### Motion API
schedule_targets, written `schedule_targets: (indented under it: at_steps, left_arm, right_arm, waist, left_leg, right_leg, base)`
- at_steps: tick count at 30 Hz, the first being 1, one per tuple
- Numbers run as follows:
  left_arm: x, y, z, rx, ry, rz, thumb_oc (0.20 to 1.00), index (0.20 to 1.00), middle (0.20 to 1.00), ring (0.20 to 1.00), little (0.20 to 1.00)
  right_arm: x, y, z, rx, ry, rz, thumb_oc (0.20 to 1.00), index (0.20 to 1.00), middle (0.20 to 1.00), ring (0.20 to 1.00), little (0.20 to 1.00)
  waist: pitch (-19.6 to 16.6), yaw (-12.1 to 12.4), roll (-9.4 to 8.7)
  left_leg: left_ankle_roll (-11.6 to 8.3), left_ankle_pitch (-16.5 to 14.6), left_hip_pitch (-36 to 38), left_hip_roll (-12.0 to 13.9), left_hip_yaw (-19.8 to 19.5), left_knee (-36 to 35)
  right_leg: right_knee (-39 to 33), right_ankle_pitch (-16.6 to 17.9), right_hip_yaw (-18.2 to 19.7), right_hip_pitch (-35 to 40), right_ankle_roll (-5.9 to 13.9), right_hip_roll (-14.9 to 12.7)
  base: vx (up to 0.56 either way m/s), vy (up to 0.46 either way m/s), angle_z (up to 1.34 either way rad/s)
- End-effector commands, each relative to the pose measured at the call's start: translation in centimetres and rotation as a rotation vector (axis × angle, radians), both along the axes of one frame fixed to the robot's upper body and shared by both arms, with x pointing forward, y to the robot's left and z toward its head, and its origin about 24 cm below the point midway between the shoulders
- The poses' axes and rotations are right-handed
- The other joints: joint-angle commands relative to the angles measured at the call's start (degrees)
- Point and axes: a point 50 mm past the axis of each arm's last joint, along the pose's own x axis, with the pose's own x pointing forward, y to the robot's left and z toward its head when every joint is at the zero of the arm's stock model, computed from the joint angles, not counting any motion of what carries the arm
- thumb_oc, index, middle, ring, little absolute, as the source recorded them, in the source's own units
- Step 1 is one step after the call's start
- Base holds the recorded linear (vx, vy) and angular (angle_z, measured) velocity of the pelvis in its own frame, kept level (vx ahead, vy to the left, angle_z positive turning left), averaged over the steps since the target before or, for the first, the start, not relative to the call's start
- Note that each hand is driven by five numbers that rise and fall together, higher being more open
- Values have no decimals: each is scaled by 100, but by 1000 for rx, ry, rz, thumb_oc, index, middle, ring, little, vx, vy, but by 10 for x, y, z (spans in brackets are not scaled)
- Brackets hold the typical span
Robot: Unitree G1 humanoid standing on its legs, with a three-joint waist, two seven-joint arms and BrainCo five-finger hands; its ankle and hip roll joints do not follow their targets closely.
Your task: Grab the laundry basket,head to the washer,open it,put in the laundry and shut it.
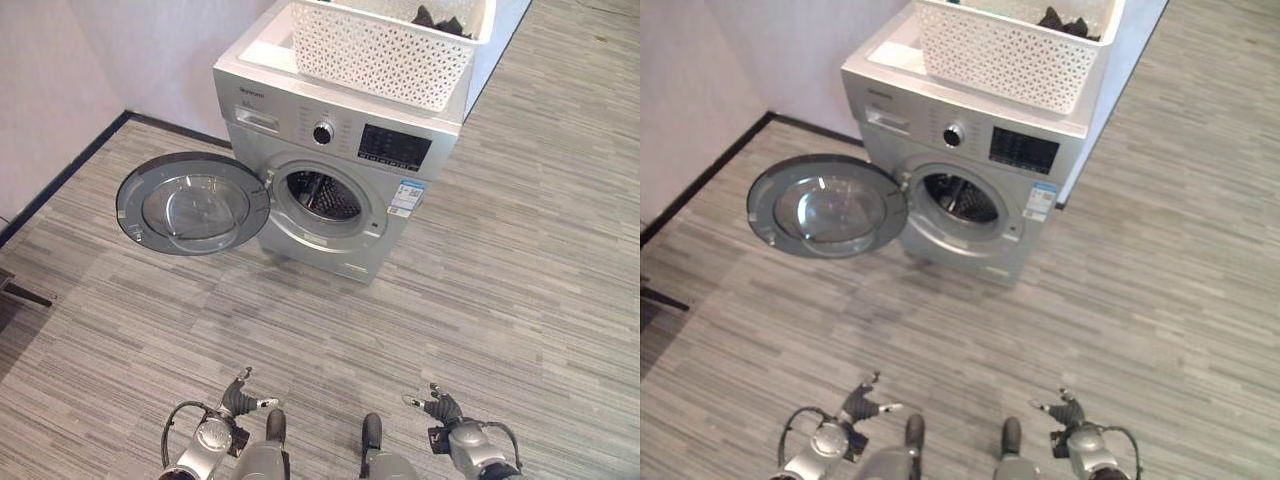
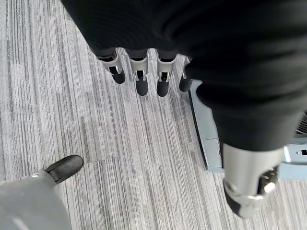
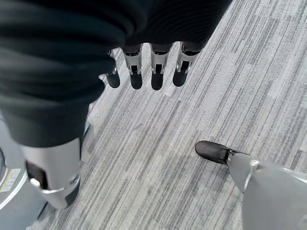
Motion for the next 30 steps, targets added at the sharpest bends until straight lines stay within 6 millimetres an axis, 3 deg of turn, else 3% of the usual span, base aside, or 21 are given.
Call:
schedule_targets:
  at_steps: [1, 11, 14, 18, 23, 30]
  left_arm:
    - [9, 6, 11, -21, -111, 46, 1000, 1000, 1000, 1000, 1000]
    - [-27, 32, -14, -97, 4, 334, 1000, 1000, 1000, 1000, 1000]
    - [-33, 32, -18, -100, 32, 356, 1000, 1000, 1000, 1000, 1000]
    - [-58, 35, -31, -154, 121, 451, 1000, 1000, 1000, 1000, 1000]
    - [-76, 33, -40, -165, 199, 464, 1000, 1000, 1000, 1000, 1000]
    - [-80, 29, -42, -168, 226, 436, 1000, 1000, 1000, 1000, 1000]
  right_arm:
    - [12, 2, 7, 12, -68, -24, 1000, 1000, 1000, 1000, 1000]
    - [-25, -8, -8, -12, 15, -33, 1000, 1000, 1000, 1000, 1000]
    - [-30, -13, -8, -16, 20, -58, 1000, 1000, 1000, 1000, 1000]
    - [-46, -21, -10, 113, -11, -146, 1000, 1000, 1000, 1000, 1000]
    - [-68, -27, -18, 88, 82, -174, 1000, 1000, 1000, 1000, 1000]
    - [-81, -28, -23, 82, 157, -183, 1000, 1000, 1000, 1000, 1000]
  waist:
    - [225, 85, -20]
    - [4, 29, -149]
    - [-52, -32, -130]
    - [-174, -159, -53]
    - [-301, -206, 12]
    - [-371, -208, 39]
  left_leg:
    - [83, -738, -87, -56, -278, 513]
    - [-27, -579, 429, 127, -117, 27]
    - [-56, -503, 532, 162, -95, -139]
    - [-139, -303, 753, 237, -71, -514]
    - [-189, -237, 871, 276, -94, -645]
    - [-215, -236, 974, 313, -112, -673]
  right_leg:
    - [544, -261, 160, 178, 330, -293]
    - [303, -258, 117, 392, 338, -281]
    - [277, -286, 133, 423, 330, -250]
    - [187, -331, 165, 502, 299, -154]
    - [142, -346, 153, 572, 271, -112]
    - [104, -385, 152, 682, 235, -59]
  base:
    - [0, 0, 0]
    - [10, -45, -14]
    - [1, -25, -7]
    - [-9, -29, -11]
    - [7, -11, -3]
    - [5, -10, 0]
